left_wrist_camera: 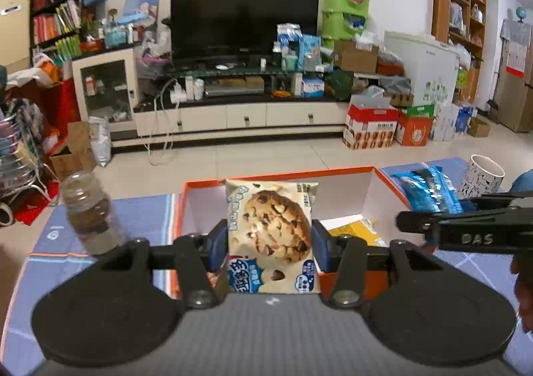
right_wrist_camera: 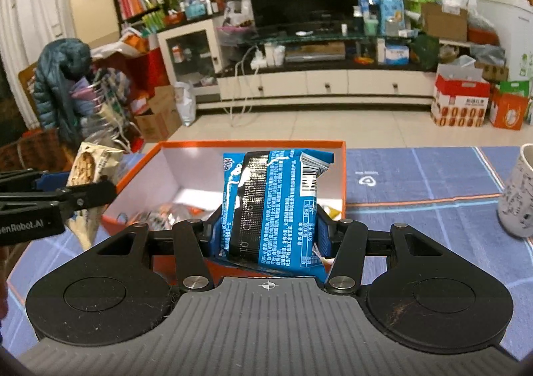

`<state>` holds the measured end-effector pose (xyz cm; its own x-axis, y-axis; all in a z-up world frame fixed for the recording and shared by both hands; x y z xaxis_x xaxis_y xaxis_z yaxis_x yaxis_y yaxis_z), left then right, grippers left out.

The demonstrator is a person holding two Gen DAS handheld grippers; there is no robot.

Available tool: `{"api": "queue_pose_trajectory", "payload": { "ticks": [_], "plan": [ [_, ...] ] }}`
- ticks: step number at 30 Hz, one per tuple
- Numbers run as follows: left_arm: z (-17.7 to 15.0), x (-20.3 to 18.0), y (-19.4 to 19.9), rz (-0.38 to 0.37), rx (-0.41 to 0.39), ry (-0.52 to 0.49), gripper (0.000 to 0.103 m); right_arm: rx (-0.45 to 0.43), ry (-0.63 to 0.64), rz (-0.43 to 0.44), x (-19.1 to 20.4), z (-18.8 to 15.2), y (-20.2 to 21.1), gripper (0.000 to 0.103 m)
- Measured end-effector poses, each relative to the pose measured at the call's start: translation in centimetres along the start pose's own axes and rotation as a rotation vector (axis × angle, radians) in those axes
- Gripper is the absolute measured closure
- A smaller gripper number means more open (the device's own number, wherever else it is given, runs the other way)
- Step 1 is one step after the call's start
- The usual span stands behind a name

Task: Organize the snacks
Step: 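Lower both packs into the orange box and open both grippers, then move both open tools back over the snack pile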

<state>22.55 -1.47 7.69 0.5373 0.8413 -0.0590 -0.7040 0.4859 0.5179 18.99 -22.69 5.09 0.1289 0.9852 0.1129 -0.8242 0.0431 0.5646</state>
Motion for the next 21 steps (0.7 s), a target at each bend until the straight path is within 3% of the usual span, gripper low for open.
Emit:
{"api": "queue_pose_trajectory", "payload": {
  "ticks": [6,8,9,12,14,17,19,21],
  "plan": [
    [1.1,-0.2,-5.1,0.044,0.072,-0.014,0.053,0.029,0.017,-0.032,0.3,1.3,-4.3,0.064],
    [1.2,-0.1,-6.5,0.058,0.102,-0.021,0.038,0.064,0.018,-0.045,0.4,1.8,-6.0,0.061],
    [1.3,-0.1,-6.3,0.061,0.101,-0.023,0.037,0.083,0.011,-0.044,0.2,2.1,-6.5,0.060],
    [1.0,0.6,-2.8,0.034,0.047,-0.010,0.026,0.026,-0.022,-0.015,-1.2,2.9,-3.7,0.055],
    [-0.2,1.4,0.8,0.049,-0.015,0.009,0.001,-0.052,-0.026,-0.036,-3.1,2.6,0.5,0.043],
    [-3.1,2.7,5.9,0.028,-0.067,-0.002,0.001,-0.126,-0.024,-0.136,-6.6,-0.2,6.7,0.031],
    [-5.4,3.6,8.3,0.036,-0.073,0.000,0.001,-0.101,-0.056,-0.166,-8.5,-2.7,8.8,0.030],
    [-7.7,4.7,9.8,-0.005,-0.062,0.011,0.001,-0.041,-0.103,-0.167,-9.7,-5.8,9.6,0.030]
  ]
}}
Point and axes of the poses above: each gripper's, at about its wrist camera, not at the fingertips, and y roughly against the way its jaws point, x to its left, z to its top, the point moved 1 cm from there along -y, roughly the way its jaws point, and after that the axes turned 4 degrees about -z, right-handed, at the moved point
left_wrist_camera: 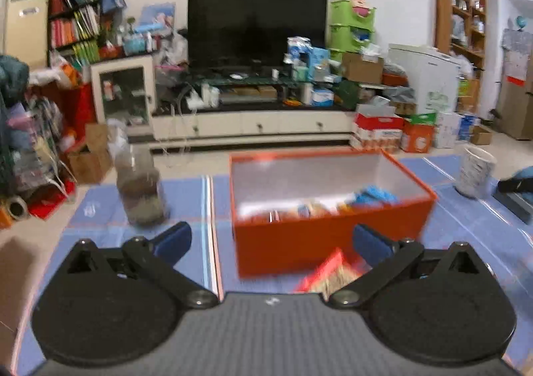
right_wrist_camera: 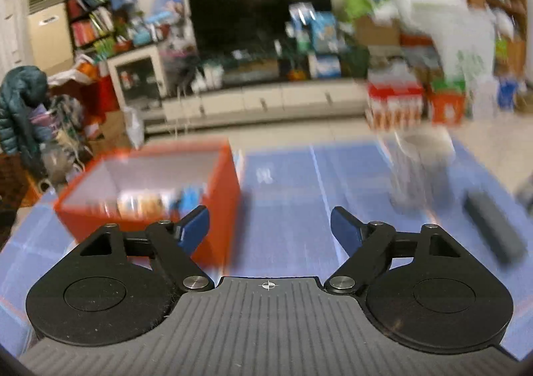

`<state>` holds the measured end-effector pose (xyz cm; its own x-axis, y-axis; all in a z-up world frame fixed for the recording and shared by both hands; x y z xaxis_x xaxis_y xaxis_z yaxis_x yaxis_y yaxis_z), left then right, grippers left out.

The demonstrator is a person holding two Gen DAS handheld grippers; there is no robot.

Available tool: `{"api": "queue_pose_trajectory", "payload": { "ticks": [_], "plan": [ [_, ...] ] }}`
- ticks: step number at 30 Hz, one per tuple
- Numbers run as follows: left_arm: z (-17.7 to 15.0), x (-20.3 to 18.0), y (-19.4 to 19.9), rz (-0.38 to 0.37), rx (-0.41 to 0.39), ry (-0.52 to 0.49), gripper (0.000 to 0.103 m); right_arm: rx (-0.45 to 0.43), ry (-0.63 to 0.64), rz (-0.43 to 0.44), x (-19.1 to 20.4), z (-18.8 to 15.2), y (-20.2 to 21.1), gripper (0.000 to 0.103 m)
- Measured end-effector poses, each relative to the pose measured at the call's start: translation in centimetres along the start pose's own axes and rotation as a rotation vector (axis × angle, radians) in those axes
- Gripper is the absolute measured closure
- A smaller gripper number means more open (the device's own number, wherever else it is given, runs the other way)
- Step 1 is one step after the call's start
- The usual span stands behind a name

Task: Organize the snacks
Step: 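Move both open tools back over the snack pile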

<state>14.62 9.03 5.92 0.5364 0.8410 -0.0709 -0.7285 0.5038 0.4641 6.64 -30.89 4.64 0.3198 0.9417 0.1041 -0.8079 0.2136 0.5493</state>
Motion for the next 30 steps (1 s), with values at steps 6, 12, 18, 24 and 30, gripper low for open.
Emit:
{"api": "queue_pose_trajectory", "payload": {
  "ticks": [6,12,18,24,30],
  "plan": [
    [-6.6,1.3,0.2,-0.068,0.079,-0.233,0.001,0.100,0.057,-0.025,0.7,-5.3,-0.2,0.031],
    [-8.0,1.0,-2.3,-0.172,0.194,-0.426,0.001,0.141,0.081,0.021,1.1,-6.4,-2.4,0.033],
    [-8.0,2.2,-6.4,-0.166,0.260,-0.294,0.001,0.182,0.109,0.020,1.6,-6.9,-4.7,0.037],
    [-8.4,1.7,-6.9,-0.241,0.272,-0.290,0.001,0.201,0.117,0.037,2.0,-7.0,-5.1,0.037],
    [-8.9,1.0,-5.9,-0.264,0.342,-0.273,0.001,0.206,0.107,0.041,1.7,-7.1,-4.8,0.036]
  ]
}}
Point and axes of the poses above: each gripper's, at about its wrist camera, not at the fingertips, and y roughly against the way its jaws point, x to its left, z to its top, the point moved 1 cm from there along -y, roughly the way its jaws point, and after that the axes turned 4 degrees about -z, right-handed, at the moved point
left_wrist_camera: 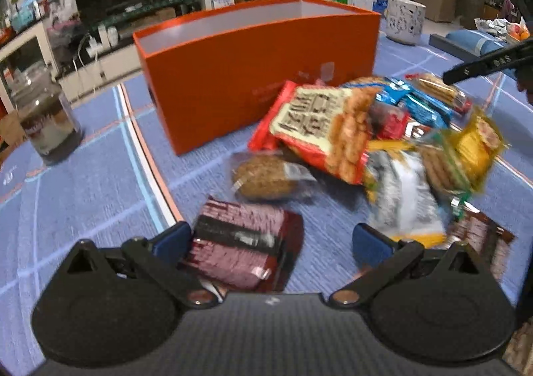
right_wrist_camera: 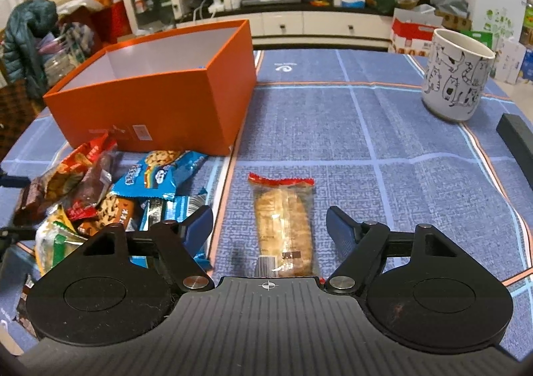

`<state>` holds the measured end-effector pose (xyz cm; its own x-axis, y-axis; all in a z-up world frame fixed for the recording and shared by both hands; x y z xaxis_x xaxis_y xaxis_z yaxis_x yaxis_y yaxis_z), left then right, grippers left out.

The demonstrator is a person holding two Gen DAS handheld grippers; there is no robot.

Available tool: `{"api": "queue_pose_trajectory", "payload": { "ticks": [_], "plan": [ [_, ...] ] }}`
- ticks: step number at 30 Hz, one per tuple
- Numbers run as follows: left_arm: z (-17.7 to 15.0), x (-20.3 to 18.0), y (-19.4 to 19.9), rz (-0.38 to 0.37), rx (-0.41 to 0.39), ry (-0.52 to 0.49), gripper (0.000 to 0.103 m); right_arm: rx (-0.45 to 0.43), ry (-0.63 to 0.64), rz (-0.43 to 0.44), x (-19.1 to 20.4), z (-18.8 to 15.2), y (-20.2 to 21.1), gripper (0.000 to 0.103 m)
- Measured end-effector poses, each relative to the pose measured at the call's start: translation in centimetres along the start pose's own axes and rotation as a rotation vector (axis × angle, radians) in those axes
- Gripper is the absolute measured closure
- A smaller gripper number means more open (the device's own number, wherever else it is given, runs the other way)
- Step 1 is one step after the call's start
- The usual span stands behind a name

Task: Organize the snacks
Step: 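Move both open tools back over the snack pile, then lower the left tool to the brown wafer pack while the right tool reaches the clear bread pack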

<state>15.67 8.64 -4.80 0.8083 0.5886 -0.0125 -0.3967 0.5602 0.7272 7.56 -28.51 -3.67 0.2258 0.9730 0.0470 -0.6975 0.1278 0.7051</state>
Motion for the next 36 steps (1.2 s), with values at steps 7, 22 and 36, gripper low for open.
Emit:
{"api": "queue_pose_trajectory", "payload": {
  "ticks": [7,22,36],
  "plan": [
    [-1.2,-0.3,3.3,-0.021,0.003,-0.067,0.001,-0.017,-0.034,0.017,-0.1,0.4,0.4,0.034],
    [1.6,2.0,-1.5,-0.243,0.164,-0.345,0.001,0.024,-0.012,0.007,0.8,0.4,-0.6,0.035],
    [-3.6,-5.0,4.3,-0.061,0.121,-0.154,0.000,-0.005,-0.047,0.019,0.8,0.7,0.5,0.035]
  ]
}}
Point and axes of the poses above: each gripper's, at about its wrist camera, not at the fingertips, and y roughly against the way its jaws point, x to its left, z to its top, the point moved 1 cm from there along -y, roughly the way its jaws point, and after that the axes turned 4 degrees about -z, right-handed, at the moved point
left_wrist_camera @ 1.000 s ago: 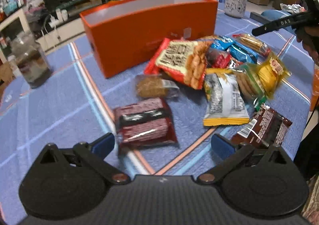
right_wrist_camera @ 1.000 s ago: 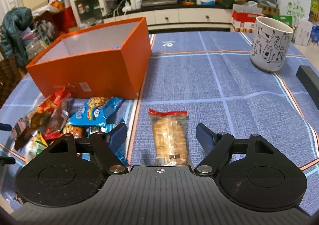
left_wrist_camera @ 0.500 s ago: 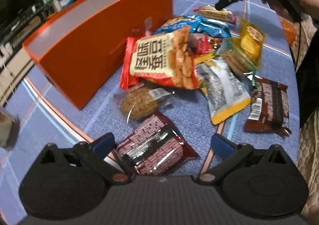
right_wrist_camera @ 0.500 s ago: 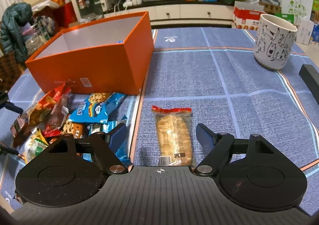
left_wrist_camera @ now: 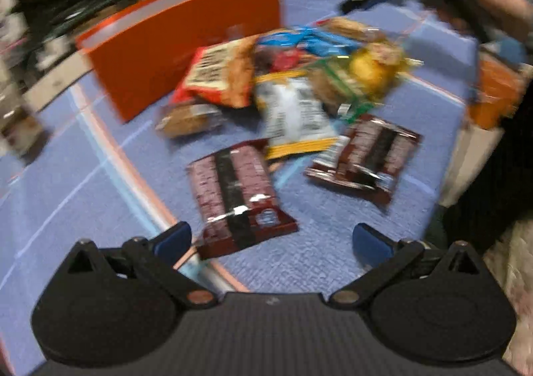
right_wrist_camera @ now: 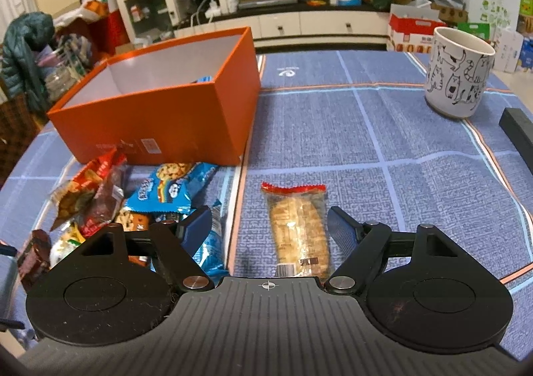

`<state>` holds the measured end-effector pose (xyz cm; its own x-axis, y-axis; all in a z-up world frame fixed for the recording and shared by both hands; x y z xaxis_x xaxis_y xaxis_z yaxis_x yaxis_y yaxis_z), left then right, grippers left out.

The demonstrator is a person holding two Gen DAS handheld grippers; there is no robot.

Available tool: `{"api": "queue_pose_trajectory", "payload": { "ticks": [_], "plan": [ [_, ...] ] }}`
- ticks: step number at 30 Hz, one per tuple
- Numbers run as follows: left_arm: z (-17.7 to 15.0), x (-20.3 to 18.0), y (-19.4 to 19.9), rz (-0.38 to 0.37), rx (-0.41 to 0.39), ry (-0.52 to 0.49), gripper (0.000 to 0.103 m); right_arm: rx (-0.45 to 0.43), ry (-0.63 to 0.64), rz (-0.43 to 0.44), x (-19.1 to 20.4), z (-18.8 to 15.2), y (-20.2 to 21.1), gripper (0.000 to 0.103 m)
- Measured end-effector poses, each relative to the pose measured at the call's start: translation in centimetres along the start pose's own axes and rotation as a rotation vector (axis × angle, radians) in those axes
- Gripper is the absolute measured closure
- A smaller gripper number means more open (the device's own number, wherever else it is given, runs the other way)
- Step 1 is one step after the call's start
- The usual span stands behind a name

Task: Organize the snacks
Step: 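Lower the left tool to the brown wafer pack while the right tool reaches the clear bread pack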

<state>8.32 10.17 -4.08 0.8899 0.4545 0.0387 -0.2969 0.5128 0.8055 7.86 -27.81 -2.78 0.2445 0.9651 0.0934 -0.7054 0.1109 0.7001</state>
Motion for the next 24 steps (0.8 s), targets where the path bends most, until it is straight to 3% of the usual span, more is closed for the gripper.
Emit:
{"api": "queue_pose_trajectory", "payload": {
  "ticks": [3,6,11,18,24],
  "plan": [
    [1.2,1.0,0.4,0.162,-0.015,0.215,0.001,-0.012,-0.006,0.008,0.2,-0.1,0.3,0.035],
    [1.9,1.5,1.3,0.219,-0.090,0.321,0.001,-0.020,0.010,0.014,0.4,-0.3,0.2,0.035],
    [2.2,0.6,0.8,0.252,-0.110,0.282,0.001,-0.009,0.033,0.020,-0.2,-0.7,-0.2,0.038],
    [2.5,0.2,-2.0,0.229,-0.049,0.181,0.001,0.005,0.059,0.023,0.3,-0.8,-0.6,0.038],
    [2.7,1.4,-2.2,0.221,-0.075,0.263,0.001,0.005,0.075,0.007,0.5,-1.0,-1.0,0.038]
  ]
}}
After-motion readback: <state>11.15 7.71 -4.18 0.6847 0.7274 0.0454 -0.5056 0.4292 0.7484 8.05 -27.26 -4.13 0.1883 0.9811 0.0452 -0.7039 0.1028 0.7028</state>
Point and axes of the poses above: each gripper's, at about its wrist camera, not at the fingertips, and y roughly against the way its jaws point, x to its left, z to its top, the point moved 1 cm from there along -y, roughly the way its jaws point, and after that the axes turned 4 degrees about -z, right-handed, at the moved point
